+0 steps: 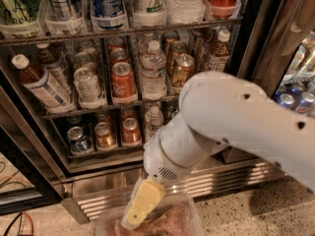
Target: Pick 7up can from middle shelf of fridge
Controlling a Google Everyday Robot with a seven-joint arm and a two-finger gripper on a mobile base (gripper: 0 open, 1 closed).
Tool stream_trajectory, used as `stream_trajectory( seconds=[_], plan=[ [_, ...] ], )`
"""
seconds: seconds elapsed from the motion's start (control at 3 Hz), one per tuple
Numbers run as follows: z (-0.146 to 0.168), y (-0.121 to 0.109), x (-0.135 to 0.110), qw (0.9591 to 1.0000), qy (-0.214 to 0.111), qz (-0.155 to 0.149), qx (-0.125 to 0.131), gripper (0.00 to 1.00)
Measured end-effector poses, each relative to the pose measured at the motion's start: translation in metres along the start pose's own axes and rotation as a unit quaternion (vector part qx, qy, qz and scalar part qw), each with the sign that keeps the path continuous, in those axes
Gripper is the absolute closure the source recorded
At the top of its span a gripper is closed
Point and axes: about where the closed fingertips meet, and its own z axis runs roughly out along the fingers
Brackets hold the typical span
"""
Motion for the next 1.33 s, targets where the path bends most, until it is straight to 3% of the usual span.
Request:
stream_trajectory(
  seconds=[0.33, 0.67, 1.0, 1.33],
  plan=[
    [0.038, -0.002, -0.007, 0.9972, -0.031, 0.067, 0.015, 0.00],
    [0.038, -0.002, -0.008, 0.9972, -0.031, 0.066, 0.016, 0.00],
    [0.052, -0.004, -0.013, 0.9943, -0.049, 0.090, 0.031, 0.00],
    [0.075, -0.018, -0.024, 0.9847, -0.083, 0.144, 0.053, 0.00]
  ],
)
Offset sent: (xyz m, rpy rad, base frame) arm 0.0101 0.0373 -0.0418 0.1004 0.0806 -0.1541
